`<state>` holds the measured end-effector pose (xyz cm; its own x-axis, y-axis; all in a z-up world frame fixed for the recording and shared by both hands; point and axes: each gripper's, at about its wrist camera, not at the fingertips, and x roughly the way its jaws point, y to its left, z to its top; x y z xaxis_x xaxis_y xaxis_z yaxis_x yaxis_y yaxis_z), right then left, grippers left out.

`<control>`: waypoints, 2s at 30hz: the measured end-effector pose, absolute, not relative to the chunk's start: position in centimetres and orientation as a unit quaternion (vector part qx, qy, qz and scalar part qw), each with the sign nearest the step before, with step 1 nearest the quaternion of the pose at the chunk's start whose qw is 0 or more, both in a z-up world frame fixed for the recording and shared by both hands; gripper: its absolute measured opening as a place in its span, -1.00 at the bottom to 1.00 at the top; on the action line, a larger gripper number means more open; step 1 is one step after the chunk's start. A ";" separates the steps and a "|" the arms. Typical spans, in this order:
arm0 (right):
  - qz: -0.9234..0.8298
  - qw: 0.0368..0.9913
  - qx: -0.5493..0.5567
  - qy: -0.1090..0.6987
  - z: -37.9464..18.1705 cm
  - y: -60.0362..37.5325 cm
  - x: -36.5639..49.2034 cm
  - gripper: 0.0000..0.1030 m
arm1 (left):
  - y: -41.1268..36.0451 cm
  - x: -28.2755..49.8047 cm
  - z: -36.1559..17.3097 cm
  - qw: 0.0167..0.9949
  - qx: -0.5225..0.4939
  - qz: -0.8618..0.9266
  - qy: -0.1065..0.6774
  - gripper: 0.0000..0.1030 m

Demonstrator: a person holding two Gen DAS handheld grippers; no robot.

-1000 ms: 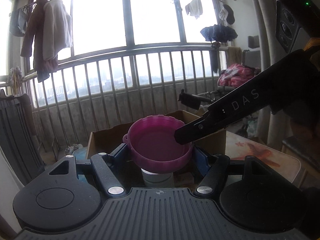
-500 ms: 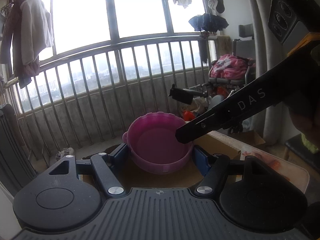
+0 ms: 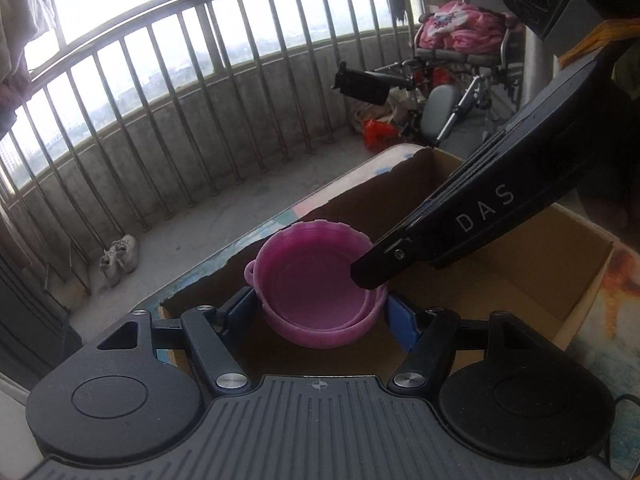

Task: Organize rigid objects
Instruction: 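Lift the pink lid with the right gripper and lower it into the box, then open the right gripper to release the pink lid in the box, then move the right gripper back toward the objects on the table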

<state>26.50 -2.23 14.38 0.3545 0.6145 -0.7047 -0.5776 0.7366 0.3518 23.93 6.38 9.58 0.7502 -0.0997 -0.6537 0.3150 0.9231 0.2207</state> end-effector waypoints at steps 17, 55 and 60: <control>0.330 0.738 0.137 0.573 3.5 2.0 33.4 -0.65 | 6.5 29.9 4.2 0.811 0.319 -0.045 0.489 0.45; 0.323 0.805 0.142 0.478 15.0 -5.8 26.6 -0.62 | 4.0 19.0 26.2 0.880 0.278 -0.029 0.385 0.22; 0.329 0.824 0.148 0.436 17.3 -9.5 22.2 -0.62 | 3.2 10.6 28.3 0.916 0.229 -0.038 0.326 0.38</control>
